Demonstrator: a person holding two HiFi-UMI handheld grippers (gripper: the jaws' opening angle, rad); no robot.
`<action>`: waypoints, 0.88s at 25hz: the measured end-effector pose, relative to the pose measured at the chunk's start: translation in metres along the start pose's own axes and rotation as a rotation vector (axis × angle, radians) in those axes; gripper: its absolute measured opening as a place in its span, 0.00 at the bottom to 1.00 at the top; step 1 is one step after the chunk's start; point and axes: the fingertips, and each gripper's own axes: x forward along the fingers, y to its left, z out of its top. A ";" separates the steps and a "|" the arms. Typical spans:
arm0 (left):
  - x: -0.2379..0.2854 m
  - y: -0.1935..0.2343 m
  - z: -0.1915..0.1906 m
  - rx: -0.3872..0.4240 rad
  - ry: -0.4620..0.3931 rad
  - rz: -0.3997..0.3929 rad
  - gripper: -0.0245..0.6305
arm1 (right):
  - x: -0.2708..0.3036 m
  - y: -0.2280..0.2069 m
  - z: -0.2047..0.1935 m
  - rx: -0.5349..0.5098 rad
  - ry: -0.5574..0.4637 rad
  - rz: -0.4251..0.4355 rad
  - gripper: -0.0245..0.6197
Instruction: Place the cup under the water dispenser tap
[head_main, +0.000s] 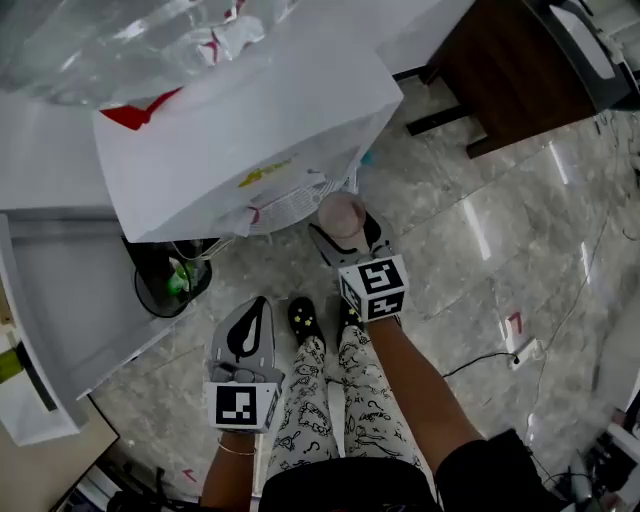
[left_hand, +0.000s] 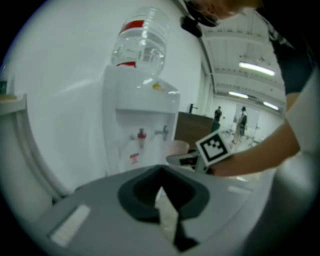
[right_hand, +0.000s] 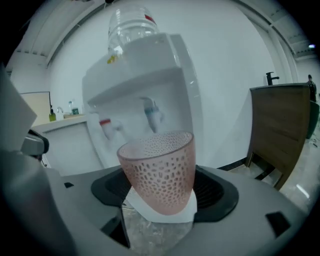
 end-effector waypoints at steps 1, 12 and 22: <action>0.008 0.002 -0.007 -0.032 -0.005 0.012 0.04 | 0.012 -0.004 -0.010 -0.007 0.014 -0.002 0.58; 0.034 0.001 -0.037 0.007 0.069 0.062 0.04 | 0.082 -0.014 -0.047 -0.077 -0.014 0.122 0.58; 0.046 -0.006 -0.040 -0.032 0.084 0.061 0.04 | 0.094 -0.011 -0.050 -0.031 -0.035 0.138 0.59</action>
